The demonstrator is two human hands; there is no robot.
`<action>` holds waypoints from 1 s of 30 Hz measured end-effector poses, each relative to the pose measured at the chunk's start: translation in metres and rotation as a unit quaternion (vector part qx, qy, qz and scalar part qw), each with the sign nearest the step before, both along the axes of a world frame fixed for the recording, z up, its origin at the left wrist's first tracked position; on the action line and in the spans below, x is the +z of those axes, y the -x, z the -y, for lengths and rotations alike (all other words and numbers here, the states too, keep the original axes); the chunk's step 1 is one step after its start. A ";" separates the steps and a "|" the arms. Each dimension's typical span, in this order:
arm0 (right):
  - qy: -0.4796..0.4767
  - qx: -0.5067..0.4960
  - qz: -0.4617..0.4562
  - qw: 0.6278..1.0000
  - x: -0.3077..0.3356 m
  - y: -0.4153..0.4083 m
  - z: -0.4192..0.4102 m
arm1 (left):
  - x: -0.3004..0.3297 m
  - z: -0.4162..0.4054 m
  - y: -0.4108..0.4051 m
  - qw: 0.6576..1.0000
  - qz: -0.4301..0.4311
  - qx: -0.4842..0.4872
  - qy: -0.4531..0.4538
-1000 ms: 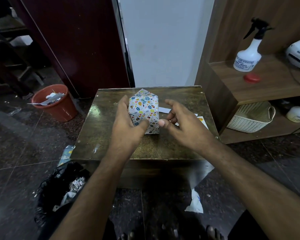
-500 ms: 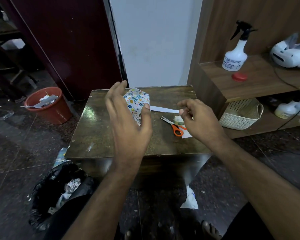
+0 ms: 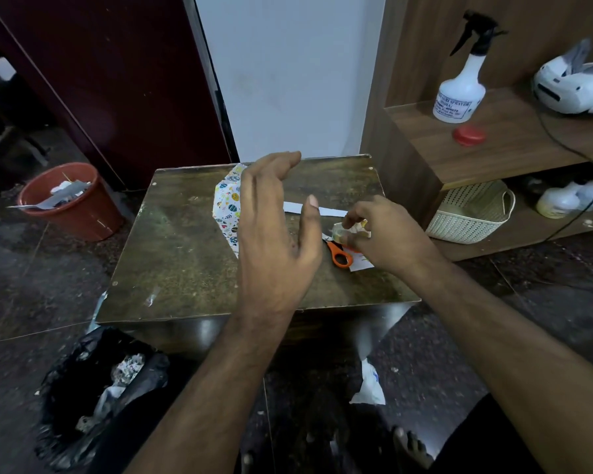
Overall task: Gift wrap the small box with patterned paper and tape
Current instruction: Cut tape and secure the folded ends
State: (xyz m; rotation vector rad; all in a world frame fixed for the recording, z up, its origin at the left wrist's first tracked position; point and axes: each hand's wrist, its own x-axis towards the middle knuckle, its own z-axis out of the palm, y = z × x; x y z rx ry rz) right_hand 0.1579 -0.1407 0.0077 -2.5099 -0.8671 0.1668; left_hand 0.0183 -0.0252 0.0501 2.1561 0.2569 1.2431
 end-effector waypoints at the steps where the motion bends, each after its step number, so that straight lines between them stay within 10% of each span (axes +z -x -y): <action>1: 0.014 0.006 -0.001 1.000 0.000 -0.001 -0.003 | -0.001 -0.001 -0.001 1.000 0.003 -0.006 -0.004; 8: 0.075 0.014 0.032 0.997 -0.003 0.000 -0.011 | -0.007 -0.001 -0.001 0.997 -0.016 -0.071 -0.028; 14: -0.182 -0.026 -0.053 0.981 0.014 0.011 -0.003 | -0.009 -0.001 0.000 0.995 -0.039 -0.092 0.016; 19: -0.373 0.011 -0.278 0.885 0.037 0.033 0.010 | -0.009 0.009 0.002 0.980 -0.060 -0.134 0.131; 30: -0.423 0.050 -0.372 0.825 0.046 0.043 0.019 | -0.015 0.011 -0.002 0.989 -0.061 -0.099 0.096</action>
